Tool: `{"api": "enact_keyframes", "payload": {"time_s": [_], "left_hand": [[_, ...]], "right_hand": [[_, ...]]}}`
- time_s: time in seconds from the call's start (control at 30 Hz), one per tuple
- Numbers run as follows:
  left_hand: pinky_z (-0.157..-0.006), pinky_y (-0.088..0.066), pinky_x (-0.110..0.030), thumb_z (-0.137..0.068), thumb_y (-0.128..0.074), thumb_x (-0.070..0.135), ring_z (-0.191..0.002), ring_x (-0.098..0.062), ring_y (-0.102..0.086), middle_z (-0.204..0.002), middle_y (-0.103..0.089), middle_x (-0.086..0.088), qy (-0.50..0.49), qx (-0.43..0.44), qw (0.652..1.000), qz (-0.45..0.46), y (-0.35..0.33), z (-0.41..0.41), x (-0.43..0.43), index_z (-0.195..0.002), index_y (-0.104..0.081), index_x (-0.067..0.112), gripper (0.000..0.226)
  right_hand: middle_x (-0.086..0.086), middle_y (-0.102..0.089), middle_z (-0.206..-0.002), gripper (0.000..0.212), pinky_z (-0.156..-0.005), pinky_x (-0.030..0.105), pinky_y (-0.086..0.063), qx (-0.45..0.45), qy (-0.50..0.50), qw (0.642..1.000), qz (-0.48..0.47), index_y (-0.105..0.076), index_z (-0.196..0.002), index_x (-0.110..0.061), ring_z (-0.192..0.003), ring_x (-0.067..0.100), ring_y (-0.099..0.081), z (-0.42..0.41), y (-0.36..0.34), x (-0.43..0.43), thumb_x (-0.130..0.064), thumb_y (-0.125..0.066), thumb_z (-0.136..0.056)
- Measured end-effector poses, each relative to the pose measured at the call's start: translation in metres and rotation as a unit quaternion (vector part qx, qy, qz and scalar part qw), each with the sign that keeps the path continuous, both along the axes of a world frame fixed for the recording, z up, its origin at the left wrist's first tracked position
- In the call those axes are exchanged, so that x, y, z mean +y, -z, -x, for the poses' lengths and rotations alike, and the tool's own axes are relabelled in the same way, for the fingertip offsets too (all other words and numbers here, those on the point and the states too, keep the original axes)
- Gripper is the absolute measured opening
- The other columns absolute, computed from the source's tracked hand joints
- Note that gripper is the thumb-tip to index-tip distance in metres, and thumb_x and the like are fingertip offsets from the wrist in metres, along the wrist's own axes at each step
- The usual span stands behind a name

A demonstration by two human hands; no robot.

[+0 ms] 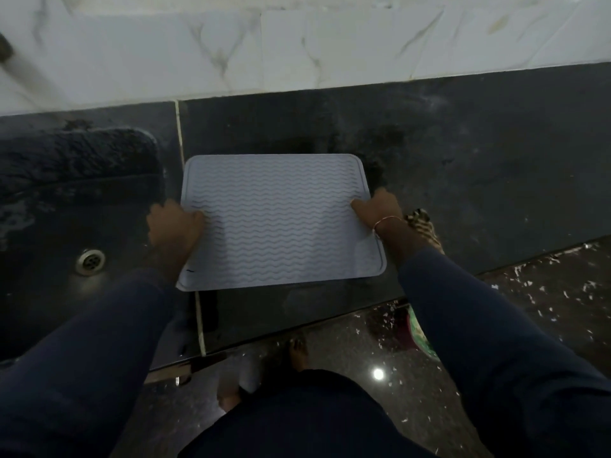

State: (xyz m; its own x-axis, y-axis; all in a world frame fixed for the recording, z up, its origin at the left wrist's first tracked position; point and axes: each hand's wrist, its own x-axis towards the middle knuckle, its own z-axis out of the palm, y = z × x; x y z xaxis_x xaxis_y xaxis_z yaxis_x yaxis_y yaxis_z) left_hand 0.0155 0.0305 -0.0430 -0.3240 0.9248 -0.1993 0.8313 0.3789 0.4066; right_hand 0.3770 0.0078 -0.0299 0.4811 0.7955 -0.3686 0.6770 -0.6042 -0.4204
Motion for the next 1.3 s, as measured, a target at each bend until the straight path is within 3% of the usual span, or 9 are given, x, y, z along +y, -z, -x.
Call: {"api": "enact_keyframes", "payload": {"time_s": [0.17,0.27,0.43,0.67,0.87,1.0,1.1,1.2,1.3], "left_hand": [[-0.099,-0.043,-0.051,-0.082,-0.070,0.040,-0.122,-0.046,-0.047,-0.134,-0.046,-0.028,-0.024,-0.045,0.997,0.054,0.002,0.004,0.011,-0.131,-0.043,-0.003,0.071],[-0.094,-0.046,-0.046,-0.086,-0.065,0.035,-0.117,-0.044,-0.053,-0.128,-0.054,-0.027,-0.039,-0.081,0.995,0.046,-0.002,0.003,0.013,-0.126,-0.050,-0.005,0.058],[-0.083,-0.046,-0.047,-0.096,-0.048,0.024,-0.097,-0.046,-0.058,-0.101,-0.061,-0.030,0.028,-0.047,0.996,-0.064,-0.014,-0.002,0.011,-0.094,-0.052,0.001,0.024],[-0.068,-0.035,-0.028,-0.098,-0.049,0.021,-0.081,-0.019,-0.056,-0.087,-0.061,-0.004,0.066,-0.163,0.968,-0.181,-0.051,0.002,0.017,-0.093,-0.057,0.009,0.015],[-0.070,-0.038,-0.028,-0.099,-0.050,0.021,-0.085,-0.019,-0.056,-0.094,-0.062,-0.004,0.022,-0.237,0.948,-0.212,-0.069,0.010,0.068,-0.103,-0.060,0.006,0.018],[-0.064,-0.041,-0.029,-0.099,-0.050,0.025,-0.080,-0.019,-0.057,-0.089,-0.060,-0.004,-0.014,-0.284,0.934,-0.214,-0.063,0.013,0.106,-0.100,-0.059,0.006,0.021],[-0.072,-0.051,-0.038,-0.097,-0.052,0.034,-0.086,-0.025,-0.062,-0.095,-0.064,-0.010,-0.058,-0.319,0.931,-0.170,-0.038,0.013,0.138,-0.098,-0.058,0.006,0.028],[-0.065,-0.043,-0.033,-0.097,-0.052,0.026,-0.084,-0.030,-0.060,-0.081,-0.058,-0.006,-0.062,-0.281,0.953,-0.096,0.000,0.008,0.168,-0.082,-0.054,0.011,0.022],[-0.059,-0.033,-0.031,-0.095,-0.051,0.022,-0.075,-0.029,-0.054,-0.068,-0.046,-0.001,-0.075,-0.243,0.965,-0.059,0.025,0.008,0.188,-0.074,-0.044,0.012,0.025]], "right_hand": [[0.021,-0.052,-0.132,0.053,-0.092,0.044,-0.045,0.006,0.000,1.000,0.005,-0.042,-0.130,-0.002,-0.117,0.039,-0.053,-0.007,0.005,0.009,-0.037,-0.056,-0.092],[0.021,-0.056,-0.124,0.033,-0.089,0.044,-0.045,-0.021,-0.047,0.999,0.004,-0.049,-0.118,-0.004,-0.111,0.040,-0.055,-0.011,0.006,0.018,-0.029,-0.047,-0.096],[0.014,-0.053,-0.088,0.021,-0.073,0.035,-0.036,0.031,-0.078,0.993,-0.083,-0.044,-0.079,-0.012,-0.086,0.031,-0.051,-0.019,-0.002,0.029,-0.024,-0.048,-0.096],[-0.005,-0.044,-0.072,0.024,-0.069,0.028,-0.027,0.030,-0.179,0.964,-0.195,-0.050,-0.078,-0.010,-0.069,0.017,-0.043,-0.027,-0.060,0.069,-0.026,-0.049,-0.097],[0.013,-0.051,-0.083,0.026,-0.071,0.031,-0.030,-0.006,-0.189,0.955,-0.227,-0.058,-0.088,0.003,-0.079,0.024,-0.047,-0.033,-0.097,0.138,-0.020,-0.052,-0.096],[0.012,-0.055,-0.086,0.023,-0.071,0.030,-0.032,0.000,-0.189,0.957,-0.221,-0.060,-0.088,-0.004,-0.083,0.024,-0.053,-0.027,-0.107,0.190,-0.024,-0.053,-0.096],[0.021,-0.059,-0.084,0.024,-0.069,0.033,-0.036,-0.029,-0.194,0.957,-0.215,-0.063,-0.084,0.000,-0.084,0.033,-0.059,-0.019,-0.093,0.228,-0.018,-0.053,-0.095],[0.028,-0.066,-0.095,0.038,-0.078,0.041,-0.051,-0.067,-0.230,0.963,-0.120,-0.068,-0.091,0.007,-0.087,0.040,-0.063,-0.020,-0.038,0.248,-0.022,-0.044,-0.093],[0.023,-0.064,-0.109,0.036,-0.083,0.035,-0.047,-0.035,-0.178,0.983,-0.023,-0.065,-0.102,0.000,-0.094,0.033,-0.059,-0.029,0.000,0.258,-0.030,-0.046,-0.097]]}}
